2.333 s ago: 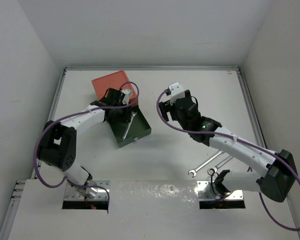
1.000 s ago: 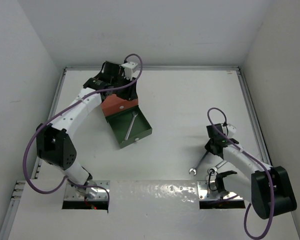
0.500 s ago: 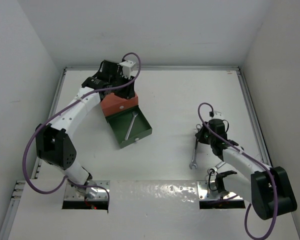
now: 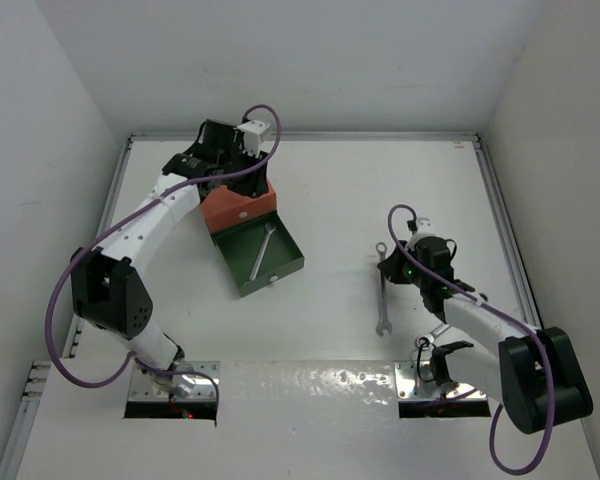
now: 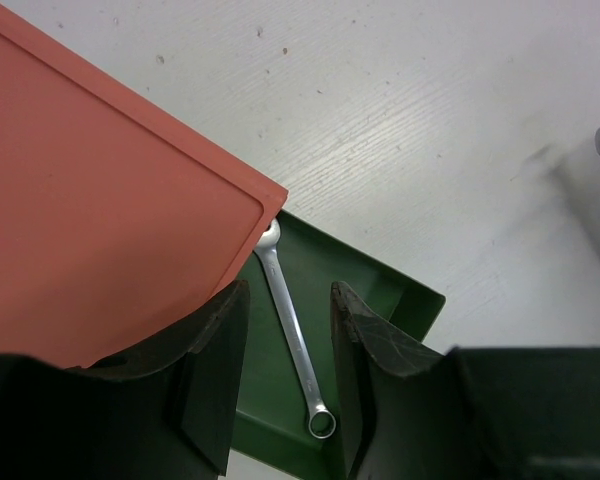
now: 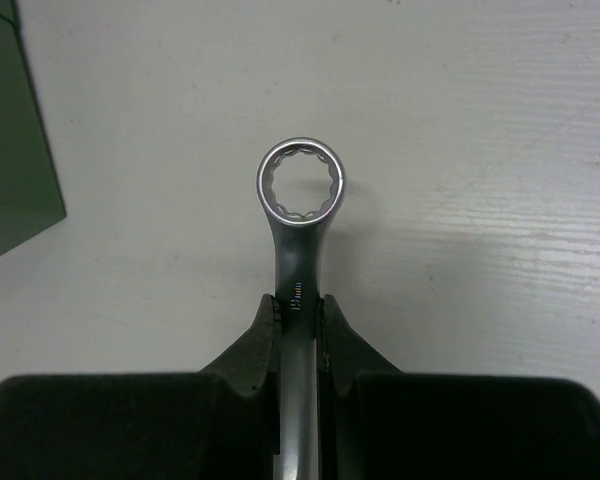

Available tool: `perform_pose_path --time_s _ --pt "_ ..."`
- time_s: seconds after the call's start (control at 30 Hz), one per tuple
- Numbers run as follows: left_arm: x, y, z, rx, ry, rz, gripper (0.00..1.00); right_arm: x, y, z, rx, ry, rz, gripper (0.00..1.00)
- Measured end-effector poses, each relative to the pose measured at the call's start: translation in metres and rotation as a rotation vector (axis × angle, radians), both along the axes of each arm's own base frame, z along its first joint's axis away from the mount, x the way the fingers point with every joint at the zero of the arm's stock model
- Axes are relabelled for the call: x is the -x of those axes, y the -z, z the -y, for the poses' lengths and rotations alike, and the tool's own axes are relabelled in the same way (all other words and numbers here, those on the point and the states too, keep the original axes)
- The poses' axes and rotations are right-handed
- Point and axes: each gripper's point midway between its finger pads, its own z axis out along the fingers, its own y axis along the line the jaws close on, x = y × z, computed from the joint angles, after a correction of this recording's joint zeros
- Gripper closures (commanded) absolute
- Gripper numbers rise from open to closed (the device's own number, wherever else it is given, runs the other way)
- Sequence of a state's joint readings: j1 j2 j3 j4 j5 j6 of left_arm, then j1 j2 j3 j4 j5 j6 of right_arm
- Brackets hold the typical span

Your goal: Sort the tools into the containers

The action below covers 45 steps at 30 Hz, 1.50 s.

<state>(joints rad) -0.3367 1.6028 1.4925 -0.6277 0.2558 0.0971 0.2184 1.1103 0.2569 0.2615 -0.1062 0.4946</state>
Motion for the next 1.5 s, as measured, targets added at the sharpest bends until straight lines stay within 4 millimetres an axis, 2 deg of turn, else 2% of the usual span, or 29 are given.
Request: perform_pose_path --time_s 0.17,0.5,0.77,0.83,0.9,1.07,1.2,1.3,1.4,1.5 --pt "0.0 0.0 0.0 0.0 0.0 0.001 0.64 -0.004 -0.013 -0.008 -0.018 -0.047 0.034 1.0" --pt "0.0 0.003 0.001 0.002 0.006 -0.008 0.64 -0.025 -0.059 -0.025 -0.048 -0.132 0.171 1.0" --pt "-0.002 0.003 0.002 0.001 0.01 -0.011 0.64 -0.027 -0.071 -0.035 -0.068 -0.178 0.205 1.0" --pt "-0.002 0.003 0.002 0.0 0.009 -0.01 0.64 -0.03 -0.082 -0.04 -0.061 -0.2 0.224 1.0" --pt "-0.003 0.002 0.002 -0.001 0.006 -0.009 0.64 -0.036 -0.101 -0.049 -0.051 -0.236 0.262 1.0" --pt "-0.015 -0.013 -0.003 0.011 -0.013 0.021 0.64 -0.062 -0.172 -0.082 -0.032 -0.341 0.427 1.0" --pt "-0.035 -0.028 -0.026 0.04 -0.084 0.048 0.64 -0.078 -0.212 -0.126 -0.019 -0.459 0.522 1.0" --pt "-0.052 -0.035 -0.06 0.064 -0.176 0.055 0.64 -0.087 -0.227 -0.165 -0.019 -0.557 0.559 1.0" --pt "-0.065 -0.031 -0.096 0.046 -0.269 0.054 0.64 -0.094 -0.228 -0.203 -0.018 -0.647 0.566 1.0" --pt "-0.071 -0.018 -0.111 0.017 -0.315 0.035 0.64 -0.105 -0.225 -0.236 -0.008 -0.72 0.58 1.0"
